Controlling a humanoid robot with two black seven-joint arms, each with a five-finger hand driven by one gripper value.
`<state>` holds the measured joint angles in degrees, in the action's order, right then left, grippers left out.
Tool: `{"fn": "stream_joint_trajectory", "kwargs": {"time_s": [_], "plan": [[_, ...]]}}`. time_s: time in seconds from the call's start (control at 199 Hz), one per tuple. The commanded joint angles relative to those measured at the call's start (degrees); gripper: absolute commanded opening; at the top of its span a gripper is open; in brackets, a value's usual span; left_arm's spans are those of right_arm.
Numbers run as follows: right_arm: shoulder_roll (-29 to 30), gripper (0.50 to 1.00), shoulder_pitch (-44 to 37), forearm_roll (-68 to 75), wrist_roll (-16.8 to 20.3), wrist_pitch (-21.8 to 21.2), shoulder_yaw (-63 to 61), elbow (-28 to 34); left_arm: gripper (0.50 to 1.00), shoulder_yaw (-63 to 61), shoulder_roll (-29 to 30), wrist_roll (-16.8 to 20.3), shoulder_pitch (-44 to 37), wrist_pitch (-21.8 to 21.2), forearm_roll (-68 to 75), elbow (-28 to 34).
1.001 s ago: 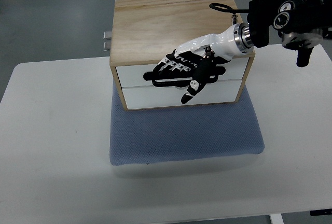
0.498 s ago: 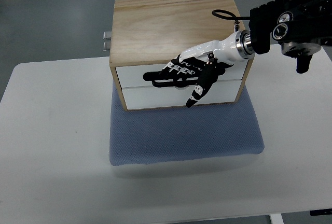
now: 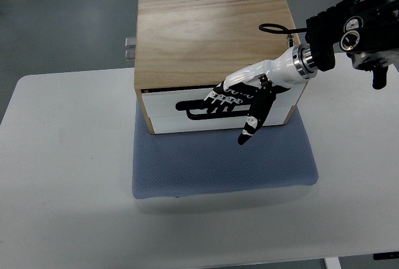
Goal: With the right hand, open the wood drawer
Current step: 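Pull the upper white drawer toward the robot with the right hand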
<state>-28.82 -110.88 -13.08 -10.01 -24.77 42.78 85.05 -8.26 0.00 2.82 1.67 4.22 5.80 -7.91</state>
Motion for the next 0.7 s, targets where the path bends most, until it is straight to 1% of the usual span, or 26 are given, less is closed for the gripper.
{"fn": "stream_joint_trajectory", "kwargs": {"time_s": [0.0, 0.111, 0.362, 0.604, 0.694], "plan": [[-1.24, 0.930, -0.22, -1.07, -0.01, -1.42, -0.24, 1.26, 1.000, 0.00, 0.00, -0.01, -0.01, 0.00, 0.00, 0.00], [-1.51, 0.930, -0.39, -1.16, -0.01, -1.60, -0.33, 1.52, 1.000, 0.00, 0.00, -0.01, -0.01, 0.00, 0.00, 0.00], [-2.74, 0.930, -1.27, -1.34, -0.01, -4.33, -0.59, 2.58, 1.000, 0.00, 0.00, -0.01, -0.01, 0.00, 0.00, 0.00], [-4.93, 0.930, -2.94, -1.51, -0.01, -9.24, -0.86, 4.33, 1.000, 0.00, 0.00, -0.01, -0.01, 0.00, 0.00, 0.00], [-5.64, 0.930, -3.73, -1.51, -0.01, -10.23, -0.86, 4.95, 1.000, 0.00, 0.00, -0.01, -0.01, 0.00, 0.00, 0.00]]}}
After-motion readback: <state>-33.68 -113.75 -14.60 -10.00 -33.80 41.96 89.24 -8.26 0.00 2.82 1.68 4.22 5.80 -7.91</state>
